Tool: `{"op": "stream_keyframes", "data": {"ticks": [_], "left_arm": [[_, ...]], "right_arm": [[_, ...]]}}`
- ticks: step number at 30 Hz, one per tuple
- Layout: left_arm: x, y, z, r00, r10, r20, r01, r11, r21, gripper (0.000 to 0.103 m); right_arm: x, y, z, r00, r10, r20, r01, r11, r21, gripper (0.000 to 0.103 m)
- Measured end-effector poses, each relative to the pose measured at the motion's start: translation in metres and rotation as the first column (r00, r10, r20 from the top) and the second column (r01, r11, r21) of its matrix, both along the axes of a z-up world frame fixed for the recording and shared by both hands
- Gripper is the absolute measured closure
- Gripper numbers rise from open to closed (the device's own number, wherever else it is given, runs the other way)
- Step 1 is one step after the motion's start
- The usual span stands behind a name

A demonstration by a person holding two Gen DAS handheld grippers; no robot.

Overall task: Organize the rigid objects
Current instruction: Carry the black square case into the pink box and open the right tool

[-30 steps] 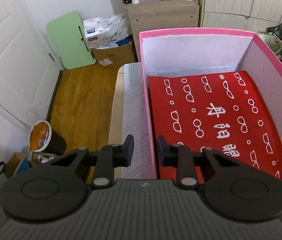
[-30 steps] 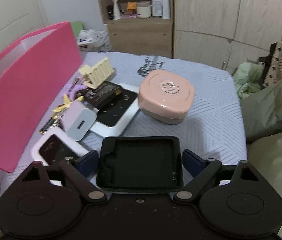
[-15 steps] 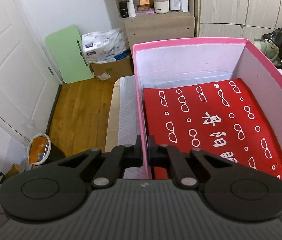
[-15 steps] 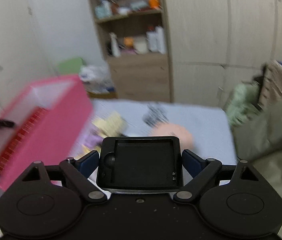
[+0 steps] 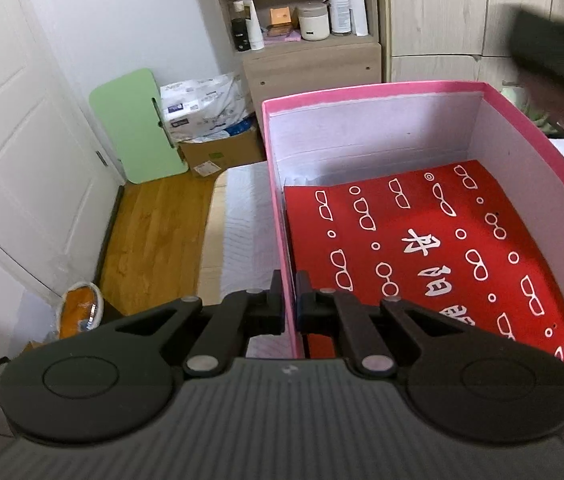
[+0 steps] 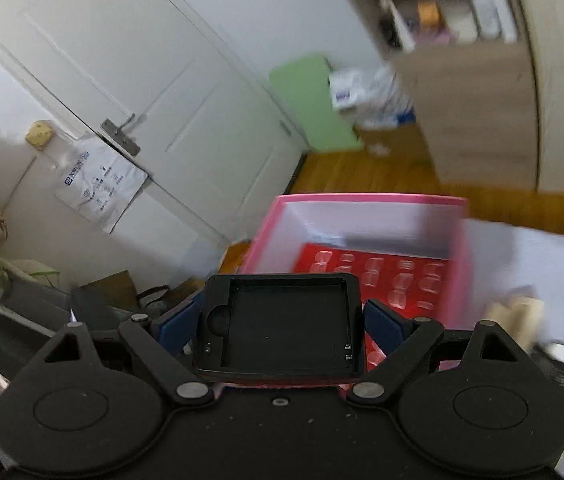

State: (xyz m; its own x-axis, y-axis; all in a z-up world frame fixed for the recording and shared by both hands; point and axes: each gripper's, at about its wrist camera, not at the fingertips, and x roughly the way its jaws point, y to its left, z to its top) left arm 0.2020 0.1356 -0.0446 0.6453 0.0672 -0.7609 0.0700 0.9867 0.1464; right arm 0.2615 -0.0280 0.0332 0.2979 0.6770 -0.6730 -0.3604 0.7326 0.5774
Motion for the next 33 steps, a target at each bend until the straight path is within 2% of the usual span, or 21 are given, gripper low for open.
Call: {"op": "stream_keyframes", "data": {"ticks": [6, 14, 20, 25, 29, 33], "left_arm": [[0.001, 0.008, -0.001, 1.0, 0.016, -0.001, -0.016, 0.999, -0.046, 0.099], [0.003, 0.009, -0.002, 1.0, 0.027, -0.003, -0.027, 0.998, -0.065, 0.099], [0.003, 0.01, -0.003, 0.999, 0.033, -0.002, -0.033, 0.996, -0.083, 0.099], [0.002, 0.012, -0.003, 0.999, 0.033, -0.001, -0.033, 0.995, -0.093, 0.098], [0.002, 0.013, -0.003, 0.999, 0.033, 0.0, -0.033, 0.995, -0.096, 0.098], [0.002, 0.013, -0.003, 0.999, 0.032, 0.0, -0.032, 0.995, -0.098, 0.098]], "right_arm": [[0.043, 0.048, -0.047, 0.99, -0.039, -0.137, 0.018, 0.989, -0.148, 0.011], [0.066, 0.075, -0.088, 0.977, -0.108, -0.186, 0.062, 0.969, -0.241, 0.011], [0.065, 0.082, -0.113, 0.96, -0.184, -0.212, 0.116, 0.947, -0.298, 0.01], [0.061, 0.072, -0.103, 0.968, -0.17, -0.183, 0.116, 0.955, -0.275, 0.01], [0.043, 0.058, -0.073, 0.982, -0.15, -0.112, 0.117, 0.96, -0.255, 0.009], [0.02, 0.038, -0.04, 0.989, -0.107, -0.097, 0.09, 0.982, -0.168, 0.009]]}}
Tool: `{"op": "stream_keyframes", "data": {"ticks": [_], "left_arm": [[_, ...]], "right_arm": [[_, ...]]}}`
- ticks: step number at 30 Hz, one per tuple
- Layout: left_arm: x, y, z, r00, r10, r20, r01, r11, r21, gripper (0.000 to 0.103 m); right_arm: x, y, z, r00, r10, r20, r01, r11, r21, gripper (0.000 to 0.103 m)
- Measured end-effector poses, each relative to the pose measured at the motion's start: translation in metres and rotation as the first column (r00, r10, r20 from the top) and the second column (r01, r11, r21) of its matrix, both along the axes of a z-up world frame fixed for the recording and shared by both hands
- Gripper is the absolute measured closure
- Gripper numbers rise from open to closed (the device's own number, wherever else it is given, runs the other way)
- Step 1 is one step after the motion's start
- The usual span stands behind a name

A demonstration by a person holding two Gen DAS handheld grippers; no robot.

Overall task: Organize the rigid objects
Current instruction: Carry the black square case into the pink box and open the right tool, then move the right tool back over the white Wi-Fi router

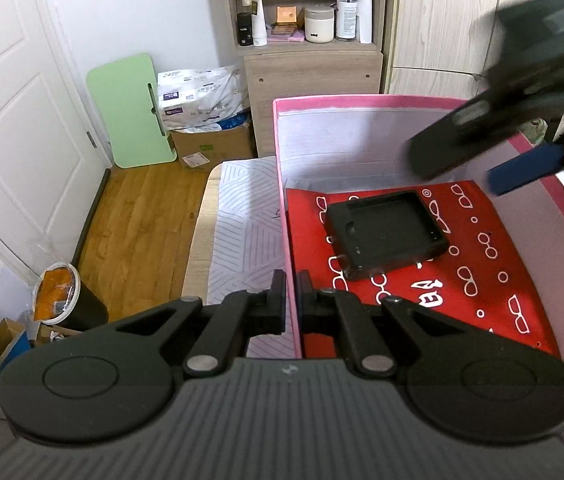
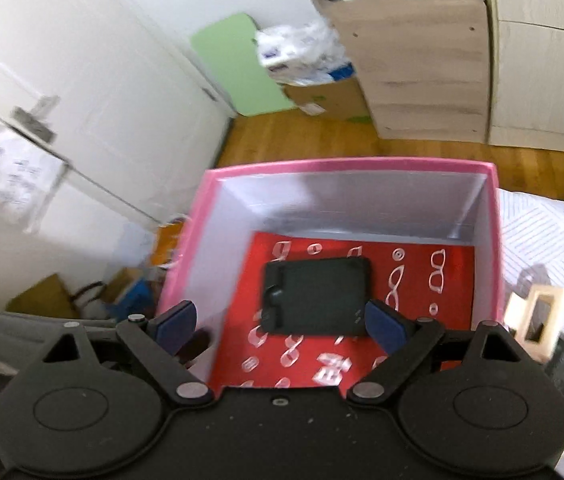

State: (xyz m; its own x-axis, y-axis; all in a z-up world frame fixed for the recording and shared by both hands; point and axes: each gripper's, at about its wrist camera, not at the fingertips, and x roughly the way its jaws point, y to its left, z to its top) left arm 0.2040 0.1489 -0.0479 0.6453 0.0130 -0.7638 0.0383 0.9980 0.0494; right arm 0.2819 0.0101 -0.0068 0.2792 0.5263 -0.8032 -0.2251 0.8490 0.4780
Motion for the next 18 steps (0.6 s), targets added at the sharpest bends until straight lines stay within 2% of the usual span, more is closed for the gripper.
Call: {"op": "stream_keyframes", "data": {"ticks": [4, 8, 14, 16, 18], "left_arm": [[0.0, 0.0, 0.0, 1.0, -0.001, 0.0, 0.001, 1.0, 0.003, 0.098], [0.0, 0.0, 0.0, 1.0, 0.0, 0.0, 0.0, 1.0, 0.002, 0.098], [0.0, 0.001, 0.0, 1.0, 0.002, 0.001, -0.002, 1.0, -0.006, 0.098], [0.0, 0.002, 0.0, 1.0, 0.003, 0.001, -0.003, 1.0, -0.007, 0.098], [0.0, 0.003, 0.0, 1.0, 0.004, 0.002, -0.004, 1.0, -0.015, 0.098]], "right_arm": [[-0.027, -0.025, 0.031, 0.999, 0.009, 0.045, -0.012, 0.998, 0.06, 0.009], [-0.056, -0.055, 0.044, 0.998, 0.003, 0.057, -0.009, 0.995, 0.101, 0.009], [-0.101, -0.106, 0.037, 0.998, -0.036, 0.054, 0.027, 0.986, 0.163, 0.009], [-0.117, -0.124, 0.028, 0.998, -0.055, 0.04, 0.045, 0.976, 0.214, 0.009], [-0.133, -0.139, 0.017, 0.996, -0.085, 0.039, 0.075, 0.974, 0.214, 0.009]]}}
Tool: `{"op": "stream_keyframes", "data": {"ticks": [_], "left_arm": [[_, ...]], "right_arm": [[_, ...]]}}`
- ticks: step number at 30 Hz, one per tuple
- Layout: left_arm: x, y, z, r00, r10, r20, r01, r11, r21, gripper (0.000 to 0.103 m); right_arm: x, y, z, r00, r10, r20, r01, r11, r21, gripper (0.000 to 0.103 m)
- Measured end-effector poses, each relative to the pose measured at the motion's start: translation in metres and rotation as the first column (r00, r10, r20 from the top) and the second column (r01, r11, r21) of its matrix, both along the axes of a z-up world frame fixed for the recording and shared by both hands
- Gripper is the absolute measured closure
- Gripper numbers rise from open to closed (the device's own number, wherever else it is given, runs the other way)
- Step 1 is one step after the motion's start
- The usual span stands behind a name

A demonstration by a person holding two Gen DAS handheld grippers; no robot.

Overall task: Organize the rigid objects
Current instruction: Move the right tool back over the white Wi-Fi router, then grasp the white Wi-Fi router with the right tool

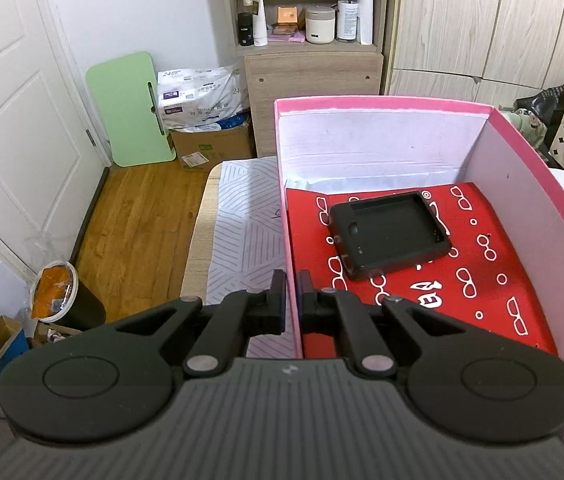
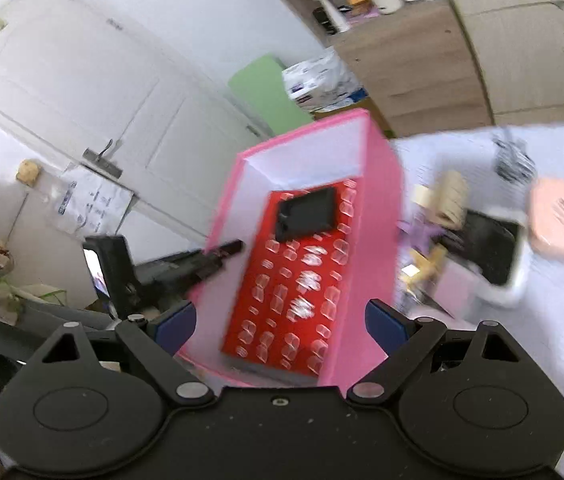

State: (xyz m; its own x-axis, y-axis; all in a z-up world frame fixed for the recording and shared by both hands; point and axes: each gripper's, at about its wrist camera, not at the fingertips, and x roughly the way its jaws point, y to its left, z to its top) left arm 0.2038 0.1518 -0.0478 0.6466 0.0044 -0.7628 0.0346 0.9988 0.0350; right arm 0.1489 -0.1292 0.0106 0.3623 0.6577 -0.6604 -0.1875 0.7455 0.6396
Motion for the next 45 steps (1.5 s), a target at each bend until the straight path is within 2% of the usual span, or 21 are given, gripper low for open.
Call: {"op": "stream_keyframes", "data": {"ticks": [4, 8, 12, 15, 17, 20, 22, 26, 28, 31, 35, 38, 40, 42, 44, 45], "left_arm": [[0.0, 0.001, 0.0, 1.0, -0.001, -0.001, 0.001, 1.0, -0.004, 0.098], [0.001, 0.002, 0.0, 1.0, -0.003, -0.003, 0.003, 1.0, -0.004, 0.098], [0.001, 0.002, 0.0, 1.0, -0.005, -0.004, 0.005, 1.0, 0.0, 0.098], [0.002, 0.0, -0.001, 1.0, -0.007, -0.007, 0.007, 1.0, 0.006, 0.098], [0.002, -0.001, -0.001, 1.0, -0.008, -0.009, 0.008, 1.0, 0.009, 0.098], [0.002, -0.002, -0.001, 1.0, -0.007, -0.009, 0.007, 1.0, 0.007, 0.098], [0.002, -0.002, -0.001, 1.0, -0.009, -0.01, 0.009, 1.0, 0.012, 0.098], [0.002, -0.003, -0.002, 1.0, -0.011, -0.013, 0.011, 1.0, 0.014, 0.098], [0.003, -0.003, -0.001, 1.0, -0.011, -0.012, 0.011, 1.0, 0.013, 0.098], [0.003, -0.003, -0.001, 1.0, -0.009, -0.011, 0.01, 1.0, 0.009, 0.098], [0.003, -0.004, -0.002, 1.0, -0.009, -0.012, 0.009, 1.0, 0.006, 0.098], [0.003, -0.003, -0.002, 1.0, -0.009, -0.012, 0.009, 1.0, 0.005, 0.098], [0.003, -0.003, -0.002, 1.0, -0.008, -0.012, 0.008, 1.0, 0.005, 0.097], [0.003, -0.002, -0.002, 1.0, -0.005, -0.014, 0.005, 1.0, -0.005, 0.097], [0.002, -0.003, -0.002, 1.0, -0.003, -0.014, 0.003, 1.0, -0.009, 0.097], [0.002, -0.004, -0.003, 1.0, -0.004, -0.014, 0.004, 1.0, -0.006, 0.097]], "right_arm": [[-0.02, -0.02, -0.023, 0.999, -0.022, 0.043, 0.026, 0.995, -0.096, 0.009], [-0.029, -0.02, -0.044, 0.989, 0.039, 0.14, -0.006, 0.973, -0.229, 0.009], [-0.036, -0.009, -0.064, 0.949, 0.173, 0.264, -0.05, 0.907, -0.418, 0.01], [-0.037, 0.003, -0.078, 0.899, 0.301, 0.319, -0.072, 0.819, -0.569, 0.015], [-0.031, 0.006, -0.087, 0.87, 0.384, 0.308, -0.134, 0.787, -0.602, 0.021], [-0.018, 0.005, -0.096, 0.853, 0.45, 0.264, -0.237, 0.786, -0.571, 0.023], [-0.01, 0.006, -0.1, 0.839, 0.486, 0.246, -0.278, 0.77, -0.574, 0.023], [0.005, 0.015, -0.113, 0.814, 0.56, 0.154, -0.364, 0.698, -0.617, 0.023], [0.007, 0.017, -0.12, 0.805, 0.581, 0.119, -0.393, 0.673, -0.626, 0.024], [0.008, 0.013, -0.123, 0.839, 0.535, 0.097, -0.384, 0.71, -0.591, 0.031], [0.004, 0.009, -0.122, 0.906, 0.421, 0.053, -0.315, 0.752, -0.58, 0.031], [-0.003, 0.008, -0.123, 0.935, 0.353, 0.034, -0.275, 0.781, -0.561, 0.031], [-0.009, 0.013, -0.125, 0.935, 0.352, 0.042, -0.265, 0.772, -0.578, 0.03], [-0.013, 0.02, -0.127, 0.917, 0.393, 0.067, -0.278, 0.75, -0.6, 0.025], [-0.008, 0.023, -0.13, 0.908, 0.411, 0.085, -0.288, 0.756, -0.588, 0.023], [-0.006, 0.022, -0.131, 0.908, 0.407, 0.096, -0.28, 0.761, -0.585, 0.032]]}}
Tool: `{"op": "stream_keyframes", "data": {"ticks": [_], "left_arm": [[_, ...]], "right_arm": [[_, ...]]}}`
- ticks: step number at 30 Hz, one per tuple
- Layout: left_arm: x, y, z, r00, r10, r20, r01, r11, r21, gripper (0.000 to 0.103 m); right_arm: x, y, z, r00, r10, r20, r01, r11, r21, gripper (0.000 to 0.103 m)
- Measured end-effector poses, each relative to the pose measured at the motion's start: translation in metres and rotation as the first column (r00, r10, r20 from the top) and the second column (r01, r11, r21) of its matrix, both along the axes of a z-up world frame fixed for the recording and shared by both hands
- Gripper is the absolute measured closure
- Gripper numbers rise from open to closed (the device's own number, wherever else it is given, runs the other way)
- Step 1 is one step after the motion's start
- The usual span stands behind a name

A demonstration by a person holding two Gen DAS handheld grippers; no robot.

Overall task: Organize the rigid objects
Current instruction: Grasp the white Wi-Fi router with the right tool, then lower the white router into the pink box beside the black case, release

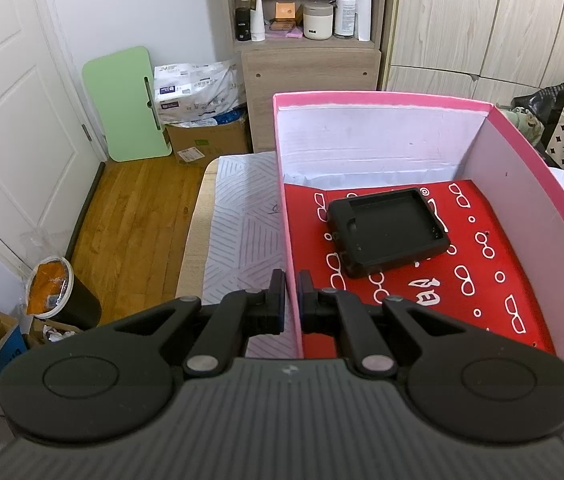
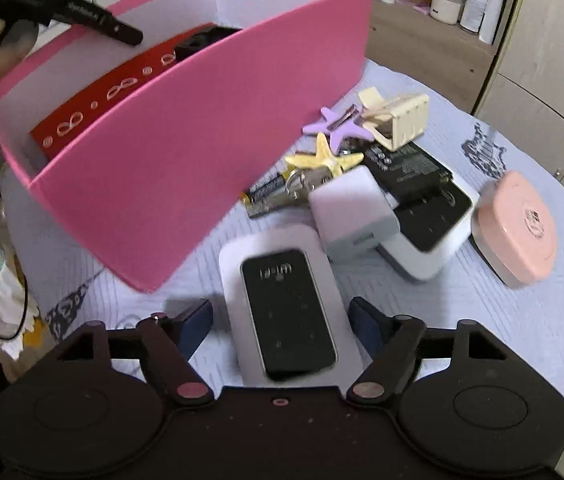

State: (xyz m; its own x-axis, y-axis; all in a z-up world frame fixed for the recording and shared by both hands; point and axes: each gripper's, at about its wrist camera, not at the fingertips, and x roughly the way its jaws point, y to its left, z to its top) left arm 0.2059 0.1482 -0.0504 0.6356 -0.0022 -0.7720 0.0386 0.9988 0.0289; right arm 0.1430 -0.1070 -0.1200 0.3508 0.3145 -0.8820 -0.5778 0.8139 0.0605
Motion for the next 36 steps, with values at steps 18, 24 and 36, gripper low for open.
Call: {"op": "stream_keyframes", "data": {"ticks": [18, 24, 36], "left_arm": [[0.001, 0.005, 0.0, 1.0, 0.005, -0.005, -0.005, 1.0, -0.01, 0.097], [0.001, 0.004, 0.0, 1.0, 0.012, -0.005, -0.012, 1.0, -0.011, 0.096], [0.001, 0.006, 0.001, 0.999, 0.036, -0.01, -0.036, 0.999, -0.02, 0.093]], "right_arm": [[-0.012, -0.034, 0.067, 0.974, -0.224, 0.025, 0.208, 0.937, 0.282, 0.035], [-0.003, -0.029, 0.115, 0.967, -0.216, 0.135, 0.16, 0.927, 0.34, 0.035], [0.078, 0.084, 0.119, 0.986, 0.041, -0.161, 0.037, 0.891, 0.452, 0.035]]}}
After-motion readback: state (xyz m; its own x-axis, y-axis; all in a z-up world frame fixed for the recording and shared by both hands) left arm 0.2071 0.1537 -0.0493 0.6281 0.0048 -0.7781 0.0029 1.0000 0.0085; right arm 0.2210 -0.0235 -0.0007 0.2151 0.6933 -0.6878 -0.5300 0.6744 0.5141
